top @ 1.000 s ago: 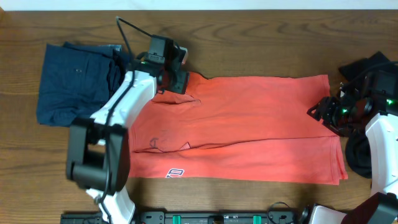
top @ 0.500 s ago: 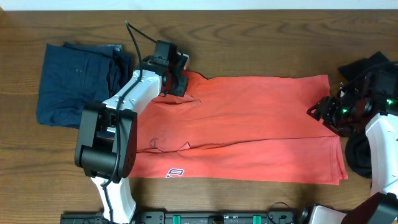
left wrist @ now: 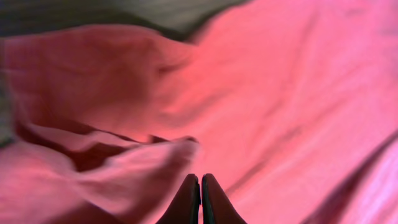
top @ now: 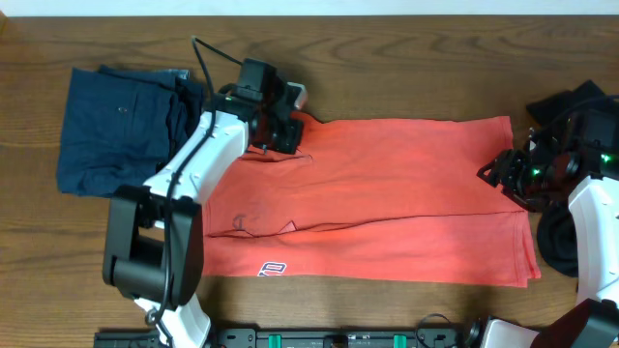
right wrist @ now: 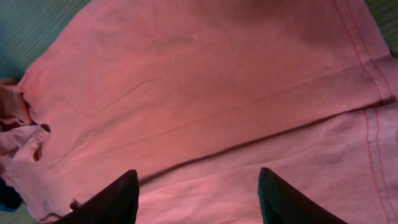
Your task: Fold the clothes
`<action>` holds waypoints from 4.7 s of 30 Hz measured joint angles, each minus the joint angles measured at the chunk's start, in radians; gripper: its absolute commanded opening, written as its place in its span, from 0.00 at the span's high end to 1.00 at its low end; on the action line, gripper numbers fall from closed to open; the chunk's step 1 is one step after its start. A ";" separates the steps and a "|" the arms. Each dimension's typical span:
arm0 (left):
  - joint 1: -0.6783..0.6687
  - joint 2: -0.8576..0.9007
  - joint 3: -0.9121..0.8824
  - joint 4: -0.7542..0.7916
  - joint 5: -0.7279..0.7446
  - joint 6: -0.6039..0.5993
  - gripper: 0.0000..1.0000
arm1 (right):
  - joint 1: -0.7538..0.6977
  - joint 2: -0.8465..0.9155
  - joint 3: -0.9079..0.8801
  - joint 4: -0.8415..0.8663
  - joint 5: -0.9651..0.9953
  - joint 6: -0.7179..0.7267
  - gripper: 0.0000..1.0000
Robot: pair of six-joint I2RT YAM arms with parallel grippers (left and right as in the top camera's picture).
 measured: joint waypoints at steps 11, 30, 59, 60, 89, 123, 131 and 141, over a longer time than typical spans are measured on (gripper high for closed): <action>-0.011 -0.002 0.000 0.067 -0.433 -0.095 0.53 | 0.000 0.000 0.000 0.000 0.000 0.000 0.40; 0.041 0.122 0.000 0.138 -0.374 -0.167 0.53 | 0.000 0.000 0.000 0.000 0.000 0.000 0.40; -0.025 0.026 0.002 -0.002 -0.137 -0.137 0.94 | 0.000 0.000 0.000 -0.009 0.000 0.000 0.40; -0.044 0.026 0.002 -0.019 -0.133 -0.126 0.94 | 0.000 0.000 0.000 -0.009 0.000 0.000 0.40; -0.130 0.026 0.001 -0.218 -0.437 0.002 0.39 | 0.000 0.000 0.000 -0.007 0.000 0.000 0.39; -0.026 0.027 -0.013 -0.224 -0.384 -0.217 0.50 | 0.000 0.000 0.000 -0.005 0.000 -0.011 0.39; 0.027 0.022 -0.034 -0.124 -0.341 -0.439 0.50 | 0.000 0.000 0.000 -0.006 0.000 -0.012 0.39; 0.024 0.036 -0.096 -0.113 -0.323 -0.497 0.94 | 0.000 0.000 0.000 -0.008 0.000 -0.014 0.39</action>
